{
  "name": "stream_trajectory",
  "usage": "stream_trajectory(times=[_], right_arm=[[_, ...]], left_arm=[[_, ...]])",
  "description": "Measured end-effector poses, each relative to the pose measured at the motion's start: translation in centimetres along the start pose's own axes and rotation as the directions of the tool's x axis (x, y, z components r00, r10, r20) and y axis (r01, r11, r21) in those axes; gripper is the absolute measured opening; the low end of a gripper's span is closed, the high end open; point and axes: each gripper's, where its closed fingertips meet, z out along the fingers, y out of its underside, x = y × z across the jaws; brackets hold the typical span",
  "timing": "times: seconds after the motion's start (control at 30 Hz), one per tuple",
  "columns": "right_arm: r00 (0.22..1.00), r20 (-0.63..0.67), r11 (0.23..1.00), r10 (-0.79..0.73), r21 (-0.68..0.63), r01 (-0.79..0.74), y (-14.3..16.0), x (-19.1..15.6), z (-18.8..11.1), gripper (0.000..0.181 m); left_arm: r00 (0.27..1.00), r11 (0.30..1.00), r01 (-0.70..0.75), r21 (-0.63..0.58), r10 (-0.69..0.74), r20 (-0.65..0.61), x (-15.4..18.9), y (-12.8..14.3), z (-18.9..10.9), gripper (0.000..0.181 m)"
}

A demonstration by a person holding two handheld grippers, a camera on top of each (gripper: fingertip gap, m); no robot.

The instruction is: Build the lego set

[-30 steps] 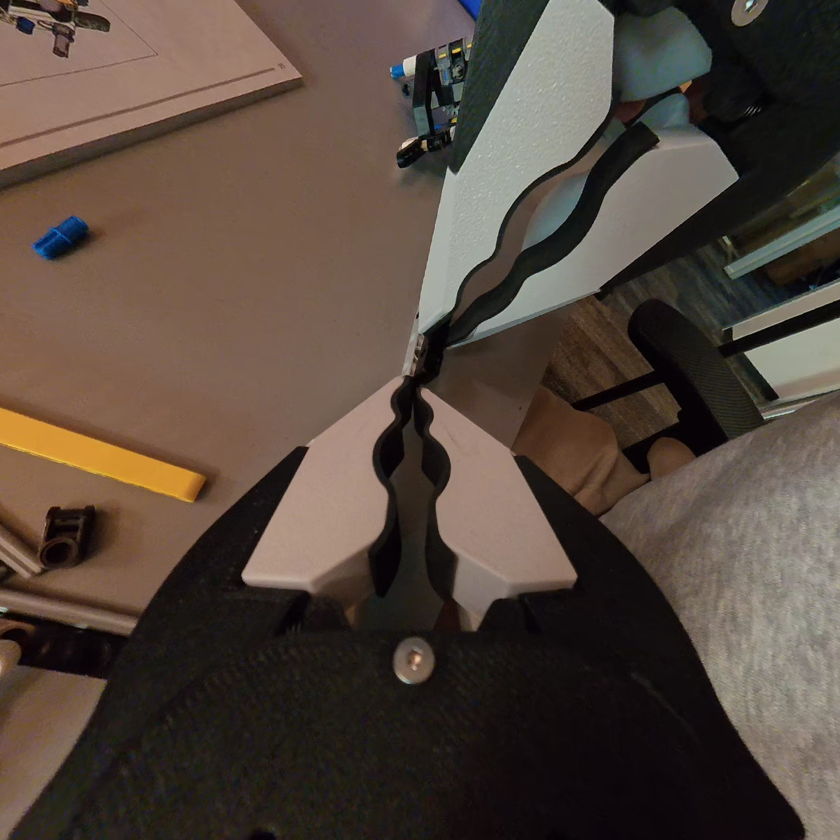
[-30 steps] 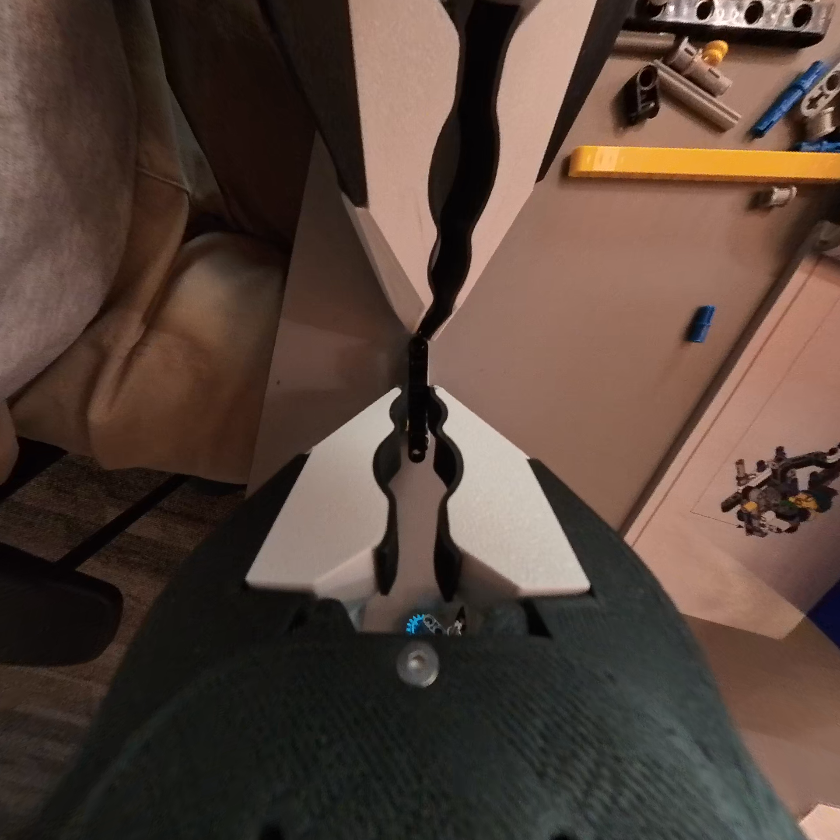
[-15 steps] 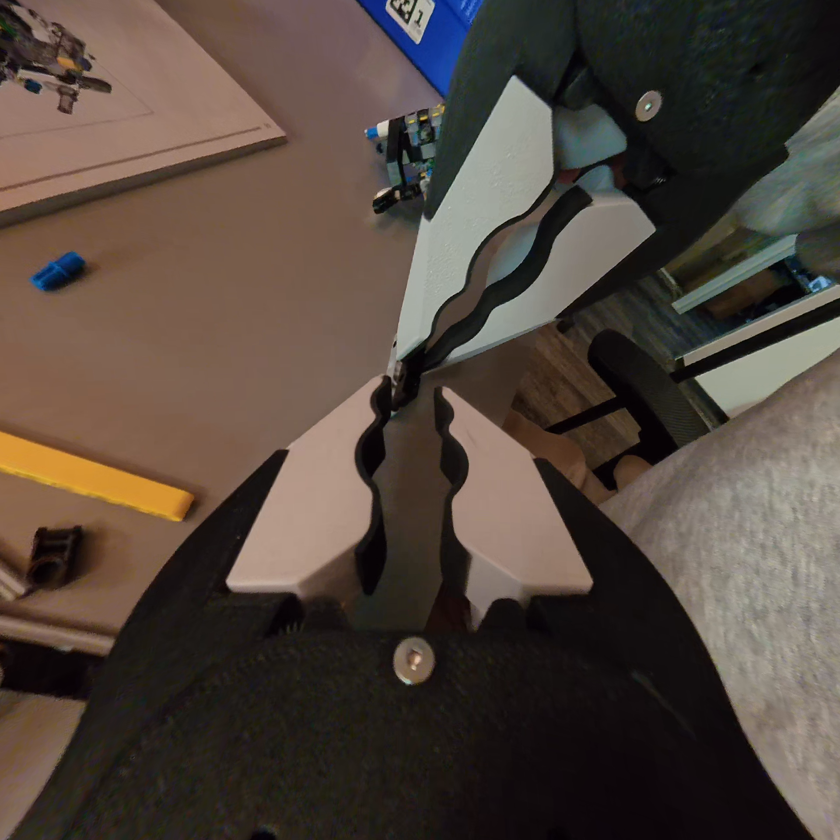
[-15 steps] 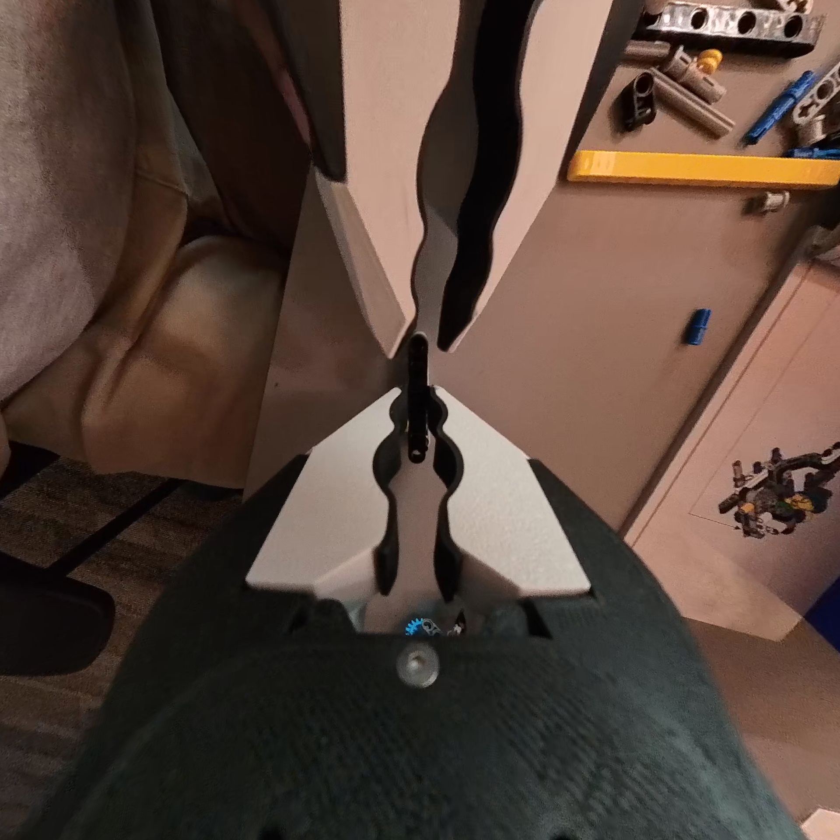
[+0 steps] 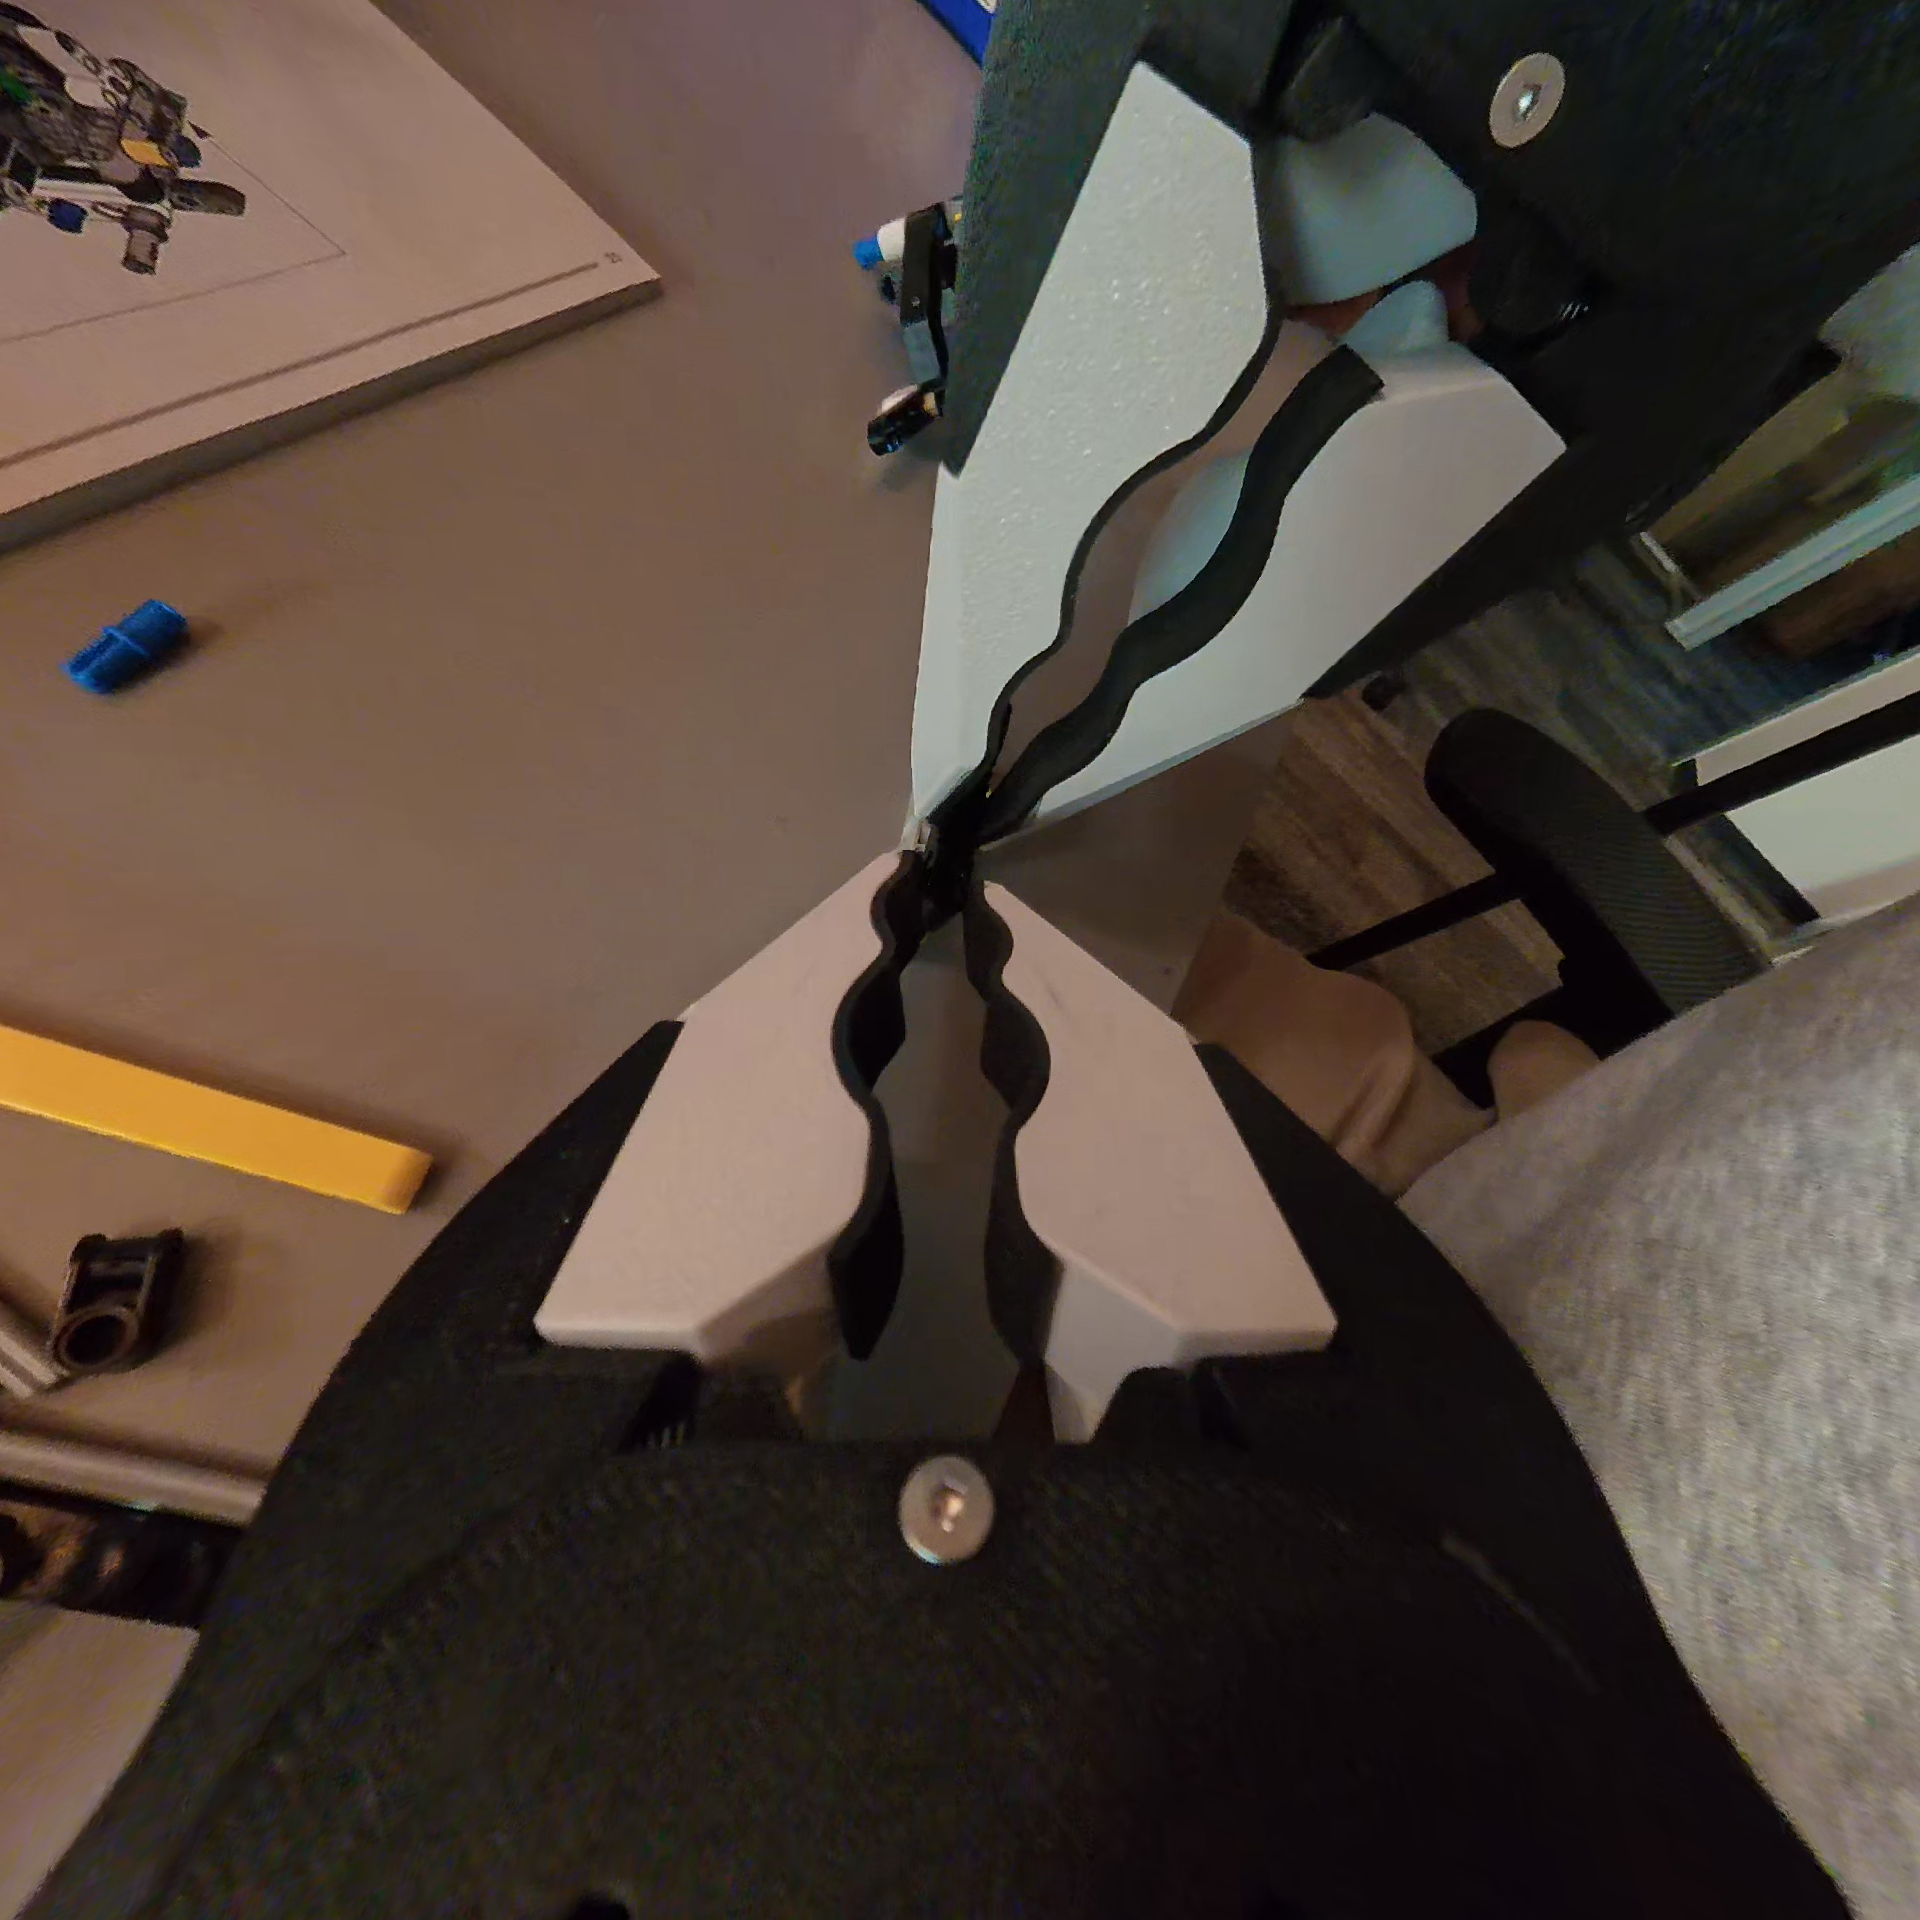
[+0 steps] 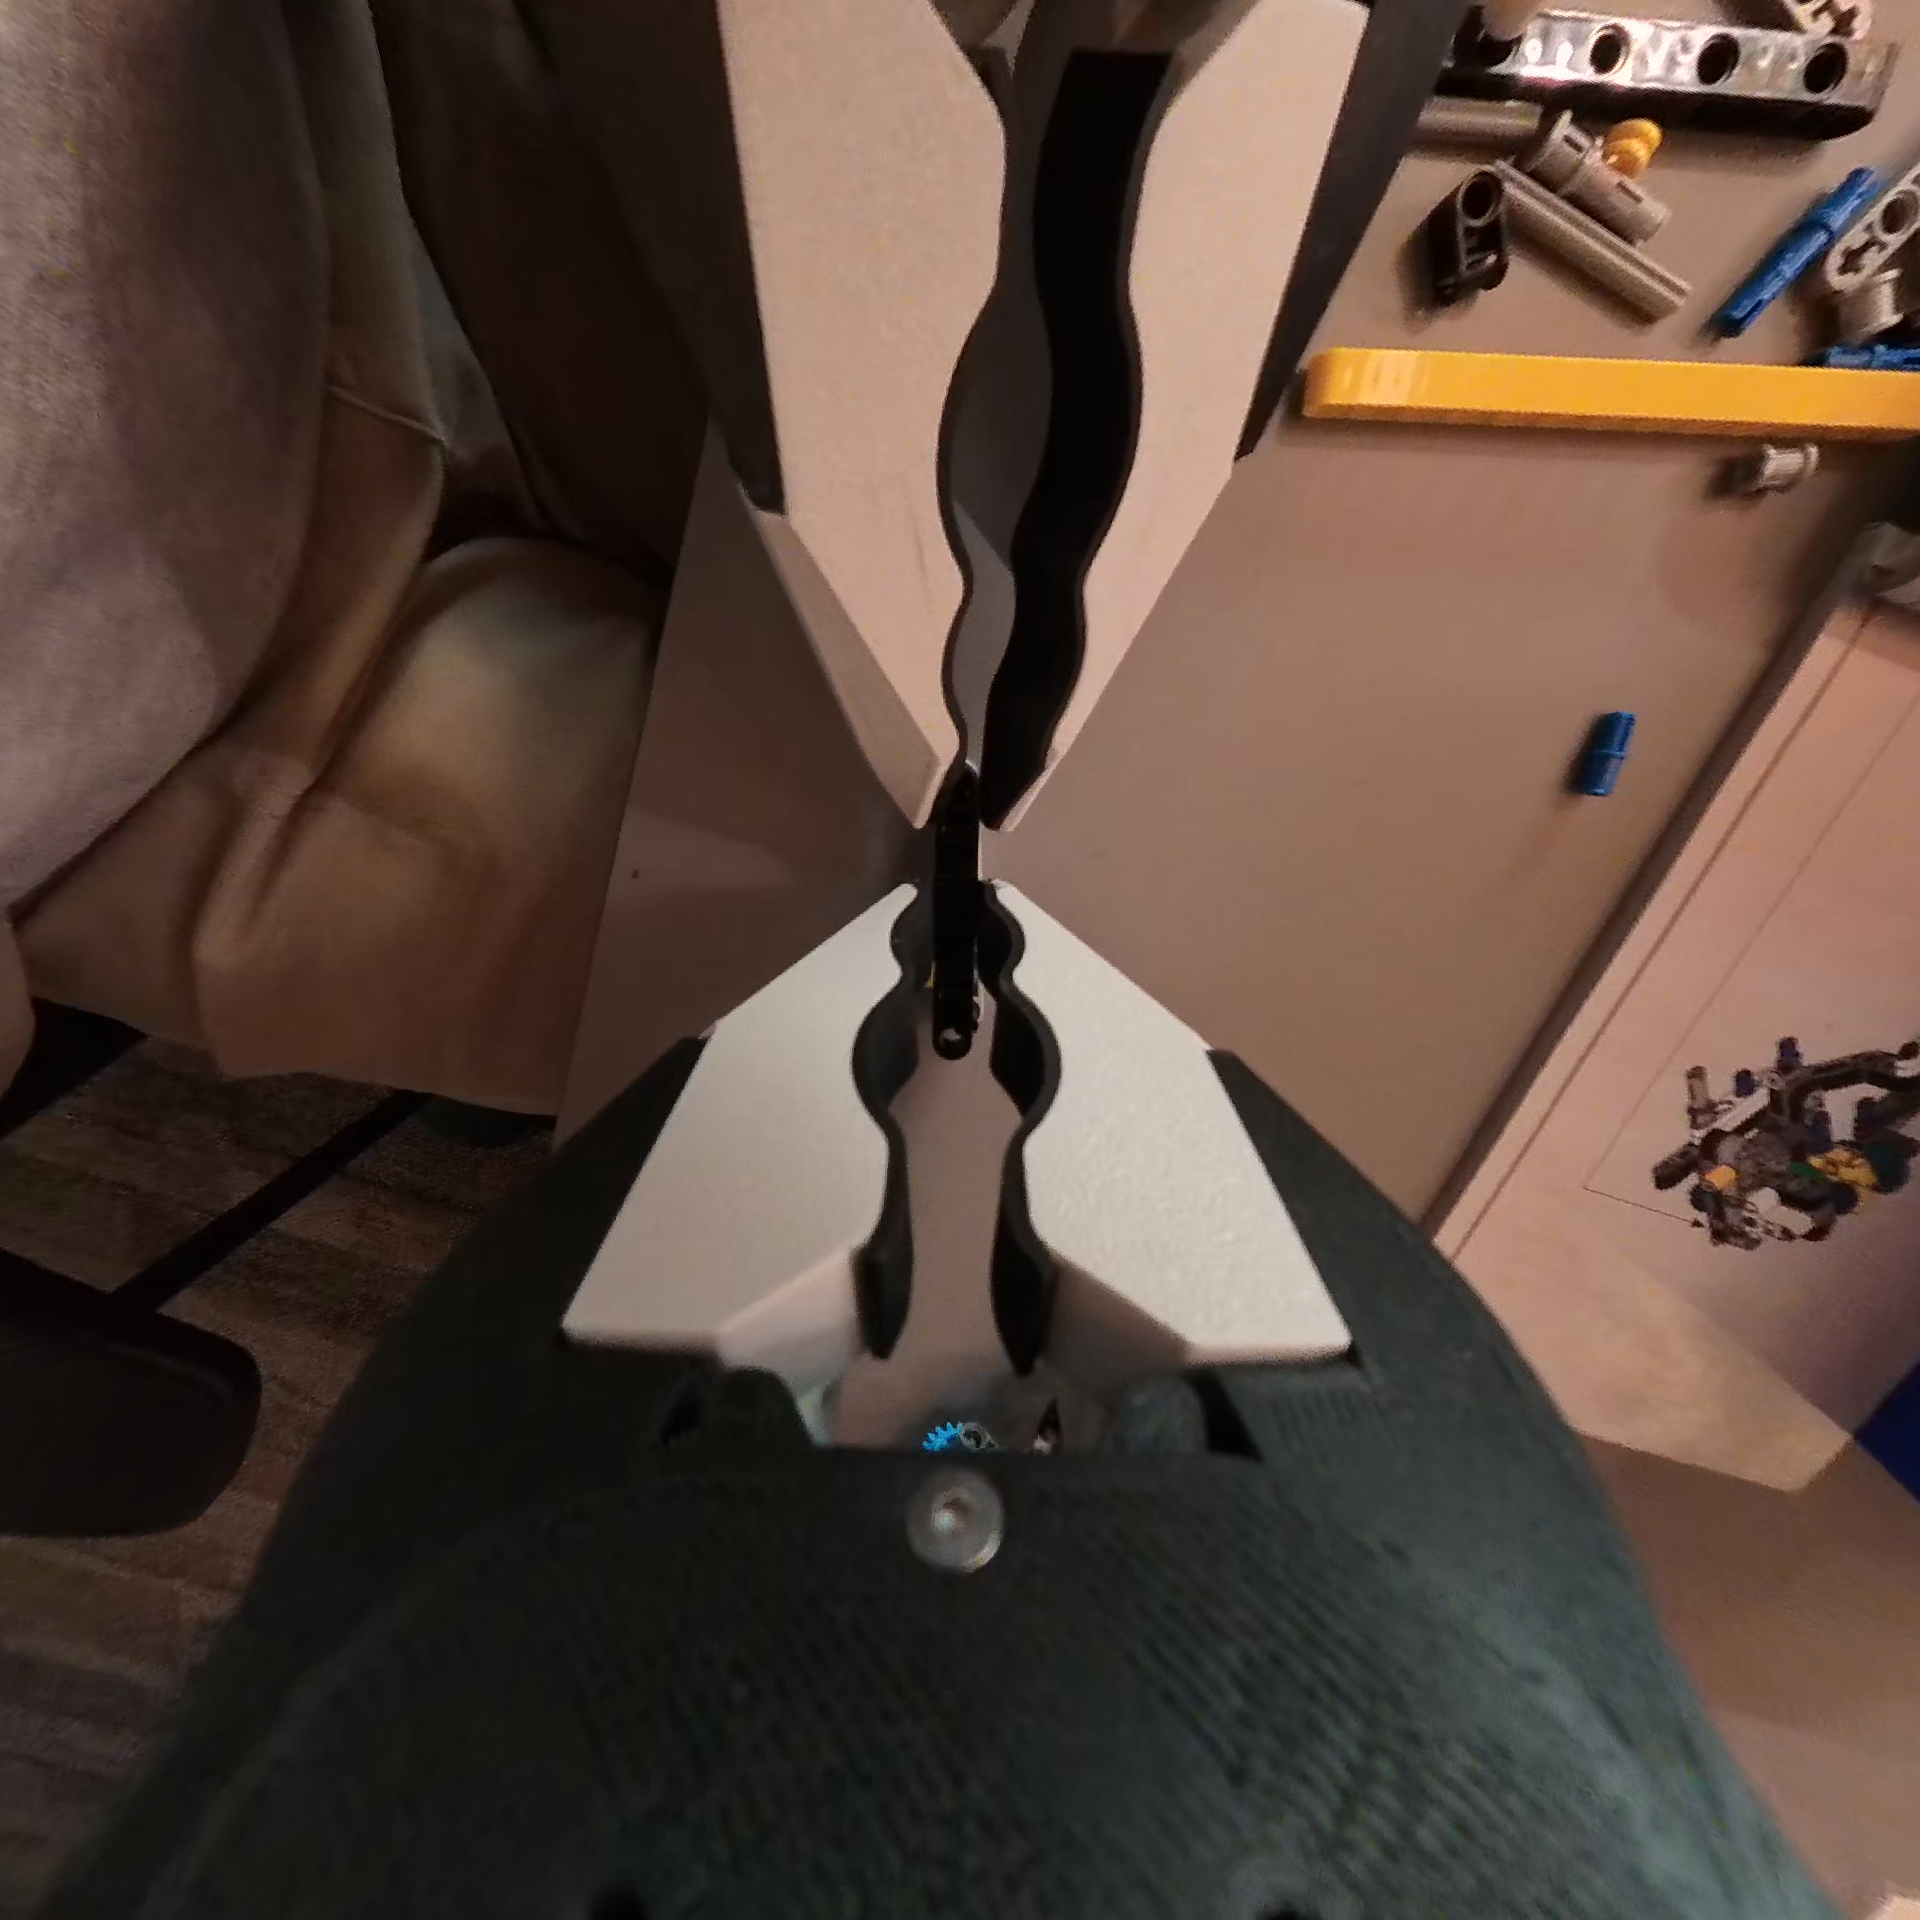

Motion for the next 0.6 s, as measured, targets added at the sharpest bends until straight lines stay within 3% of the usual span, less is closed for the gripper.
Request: stream_trajectory(times=[0.43,0.6], right_arm=[[0.998,0.023,0.997,-0.066,-0.041,0.067,0.06,0.0,0.56,0.007],[1.0,0.018,1.0,0.008,0.002,-0.008,-0.03,0.08,0.5,0.006]], left_arm=[[0.998,0.999,-0.034,-0.035,0.036,0.046,-0.34,0.55,0.3,0.007],[1.0,0.999,-0.006,-0.035,0.007,0.022,-0.31,0.5,0.28,0.007]])
